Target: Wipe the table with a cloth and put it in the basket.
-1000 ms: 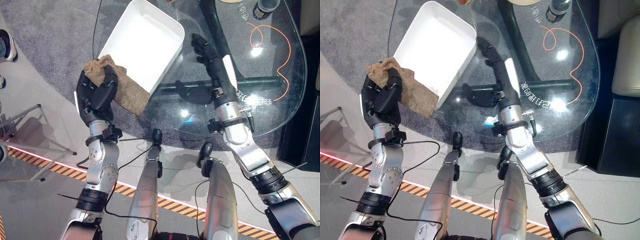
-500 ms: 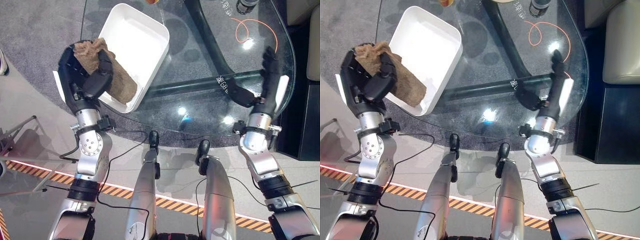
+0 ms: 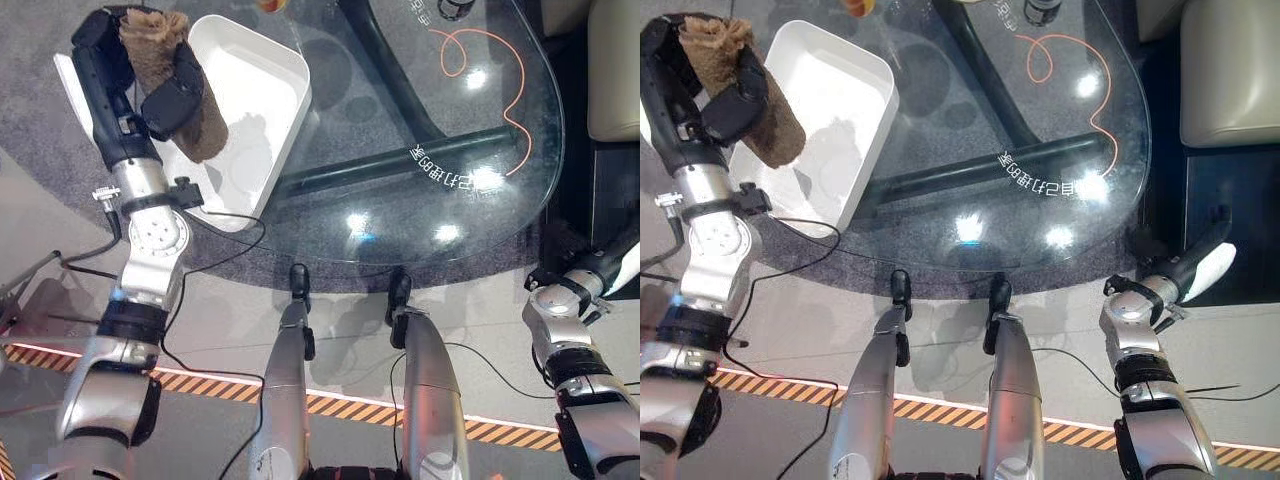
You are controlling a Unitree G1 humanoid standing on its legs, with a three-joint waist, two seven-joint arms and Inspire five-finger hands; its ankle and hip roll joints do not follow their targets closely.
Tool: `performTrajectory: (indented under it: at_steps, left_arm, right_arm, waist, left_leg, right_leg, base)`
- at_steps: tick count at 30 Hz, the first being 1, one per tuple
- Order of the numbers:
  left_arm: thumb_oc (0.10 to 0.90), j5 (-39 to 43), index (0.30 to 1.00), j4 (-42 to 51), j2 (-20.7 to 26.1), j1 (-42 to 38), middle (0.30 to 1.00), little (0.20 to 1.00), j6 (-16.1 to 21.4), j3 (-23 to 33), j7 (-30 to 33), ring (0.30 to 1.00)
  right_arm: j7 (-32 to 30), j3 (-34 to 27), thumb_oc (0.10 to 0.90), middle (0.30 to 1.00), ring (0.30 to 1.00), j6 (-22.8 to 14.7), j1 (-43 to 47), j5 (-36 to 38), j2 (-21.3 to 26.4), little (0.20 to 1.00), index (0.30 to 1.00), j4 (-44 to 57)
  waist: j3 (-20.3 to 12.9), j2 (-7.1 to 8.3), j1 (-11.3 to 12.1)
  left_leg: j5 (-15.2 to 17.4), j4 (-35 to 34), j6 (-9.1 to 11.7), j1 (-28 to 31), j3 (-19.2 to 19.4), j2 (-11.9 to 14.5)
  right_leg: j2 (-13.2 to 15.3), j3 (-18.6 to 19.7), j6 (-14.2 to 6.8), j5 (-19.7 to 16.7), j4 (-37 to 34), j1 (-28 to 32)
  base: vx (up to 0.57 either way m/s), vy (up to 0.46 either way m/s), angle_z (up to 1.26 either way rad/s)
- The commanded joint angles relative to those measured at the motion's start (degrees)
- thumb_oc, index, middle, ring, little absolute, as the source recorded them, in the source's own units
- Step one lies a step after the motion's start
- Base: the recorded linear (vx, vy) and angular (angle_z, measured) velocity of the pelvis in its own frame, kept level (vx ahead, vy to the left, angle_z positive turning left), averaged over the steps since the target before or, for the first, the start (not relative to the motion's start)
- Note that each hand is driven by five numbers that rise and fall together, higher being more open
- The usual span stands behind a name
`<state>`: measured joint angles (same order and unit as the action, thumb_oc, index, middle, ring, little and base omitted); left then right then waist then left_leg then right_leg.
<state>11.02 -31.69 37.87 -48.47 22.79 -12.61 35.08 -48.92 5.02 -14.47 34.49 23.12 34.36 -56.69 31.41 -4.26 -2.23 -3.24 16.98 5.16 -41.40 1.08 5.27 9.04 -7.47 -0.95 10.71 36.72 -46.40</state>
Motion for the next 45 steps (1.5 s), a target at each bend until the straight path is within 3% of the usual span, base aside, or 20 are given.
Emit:
performTrajectory:
  at_steps: [1, 4, 5, 9, 13, 19, 31, 32, 33, 34, 45]
  left_arm:
    - [0.1, -1.9, 0.3, -0.6, 5.9, -9.3, 0.3, 0.2, 4.2, 1.5, 4.1, 0.3]
    - [0.1, 0.6, 0.3, -6.7, 7.4, -13.0, 0.3, 0.2, 1.4, -2.9, 1.8, 0.3]
    - [0.1, 0.0, 0.3, -9.0, 8.1, -14.4, 0.3, 0.2, -1.2, -5.0, 0.7, 0.3]
    - [0.1, 0.8, 0.3, -13.8, 9.4, -17.6, 0.3, 0.2, -5.8, -9.8, -1.5, 0.3]
    - [0.1, 1.7, 0.3, -16.0, 9.7, -18.5, 0.3, 0.2, -6.6, -10.8, -2.4, 0.3]
    - [0.1, 0.7, 0.3, -21.7, 9.3, -19.7, 0.3, 0.2, -12.3, -13.1, -8.4, 0.3]
    - [0.1, 1.6, 0.3, -25.7, 8.3, -20.0, 0.3, 0.2, -16.2, -14.4, -14.9, 0.3]
    - [0.287, 2.2, 0.46, -26.0, 8.2, -20.0, 0.46, 0.387, -17.3, -14.4, -15.8, 0.46]
    - [0.287, 2.2, 0.46, -26.0, 8.2, -20.0, 0.46, 0.387, -17.3, -14.4, -15.8, 0.46]
    - [0.8, 2.6, 0.9, -26.6, 8.0, -20.1, 0.9, 0.9, -18.2, -14.5, -17.1, 0.9]
    - [0.8, 2.8, 0.9, -28.0, 7.3, -20.9, 0.9, 0.9, -19.1, -15.4, -19.2, 0.9]
  right_arm:
    - [0.8, -2.3, 0.8, 0.9, 0.9, -3.8, 1.3, 2.3, 5.7, 0.9, 0.9, -5.2]
    - [4.0, -1.8, 0.8, 0.9, 0.9, -2.5, 1.9, 3.1, 6.4, 0.9, 0.9, -12.7]
    - [5.2, -1.3, 0.8, 0.9, 0.9, -0.7, 1.9, 3.0, 6.5, 0.9, 0.9, -14.8]
    - [7.8, -0.1, 0.8, 0.9, 0.9, 4.0, 1.0, 2.7, 6.4, 0.9, 0.9, -17.9]
    - [9.0, 0.5, 0.8, 0.9, 0.9, 5.4, 0.3, 2.7, 6.0, 0.9, 0.9, -18.7]
    - [11.4, 2.7, 0.8, 0.9, 0.9, 8.8, -2.1, -0.3, 3.2, 0.9, 0.9, -18.9]
    - [11.6, 3.0, 0.8, 0.9, 0.9, 8.1, -2.0, -1.5, 2.2, 0.9, 0.9, -18.3]
    - [11.6, 3.0, 0.8, 0.9, 0.9, 8.3, -1.7, -1.7, 2.1, 0.9, 0.9, -18.2]
    - [11.6, 3.0, 0.8, 0.9, 0.9, 8.3, -1.7, -1.7, 2.1, 0.9, 0.9, -18.2]
    - [11.5, 3.0, 0.8, 0.9, 0.9, 8.5, -1.5, -1.6, 1.9, 0.9, 0.9, -18.2]
    - [11.4, 3.2, 0.8, 0.9, 0.9, 8.7, -0.9, -2.0, 1.1, 0.9, 0.9, -17.9]
  waist:
    - [-1.6, 1.81, 0.1]
    - [-1.6, 1.77, -0.3]
    - [-1.6, 1.76, -0.5]
    - [-1.6, 1.78, -1.3]
    - [-1.6, 1.93, -1.6]
    - [-1.6, 2.45, -2.9]
    - [-1.6, 2.59, -3.6]
    - [-1.6, 2.57, -3.6]
    - [-1.6, 2.58, -3.6]
    - [-1.6, 2.59, -3.6]
    - [-1.6, 2.57, -3.8]
  left_leg:
    - [6.3, 8.6, -3.1, 0.5, 3.6, -1.4]
    - [6.4, 9.0, -3.3, 0.2, 3.8, -1.1]
    - [6.4, 9.0, -3.4, 0.1, 3.9, -1.0]
    - [6.3, 9.1, -3.4, 0.0, 4.3, -0.7]
    - [6.2, 8.9, -3.4, 0.1, 4.5, -0.6]
    - [5.8, 7.8, -3.5, 0.6, 5.1, -0.5]
    - [5.4, 7.4, -3.4, 0.3, 5.7, -0.4]
    - [5.3, 7.3, -3.4, 0.4, 5.7, -0.4]
    - [5.3, 7.3, -3.4, 0.4, 5.7, -0.4]
    - [5.3, 7.2, -3.4, 0.4, 5.7, -0.4]
    - [5.3, 7.5, -3.4, 0.0, 5.7, -0.6]
  right_leg:
    - [-2.7, 1.4, -2.2, -5.7, -5.7, 2.6]
    - [-3.0, 1.5, -2.3, -5.8, -5.8, 2.5]
    - [-3.1, 1.6, -2.3, -5.9, -5.9, 2.4]
    - [-3.3, 1.9, -2.2, -6.2, -6.3, 2.3]
    - [-3.3, 2.0, -2.2, -6.3, -6.6, 2.3]
    - [-3.8, 2.6, -2.2, -6.8, -7.7, 2.5]
    - [-3.9, 2.9, -2.3, -7.4, -8.6, 2.1]
    - [-3.9, 2.9, -2.3, -7.5, -8.7, 2.1]
    - [-3.9, 2.9, -2.3, -7.5, -8.7, 2.1]
    - [-3.9, 2.8, -2.4, -7.6, -8.8, 2.2]
    - [-3.9, 2.9, -2.4, -7.8, -8.7, 1.6]
  base:
    - [0.0, 0.0, 0.0]
    - [0.0, 0.0, 0.0]
    - [0.0, 0.0, 0.0]
    - [0.0, 0.0, 0.0]
    - [0.0, 0.002, -0.01]
    - [-0.01, 0.004, -0.01]
    - [0.0, 0.0, 0.0]
    - [-0.01, 0.003, -0.04]
    - [-0.01, 0.004, -0.04]
    - [-0.01, 0.001, -0.04]
    - [0.0, 0.0, -0.01]
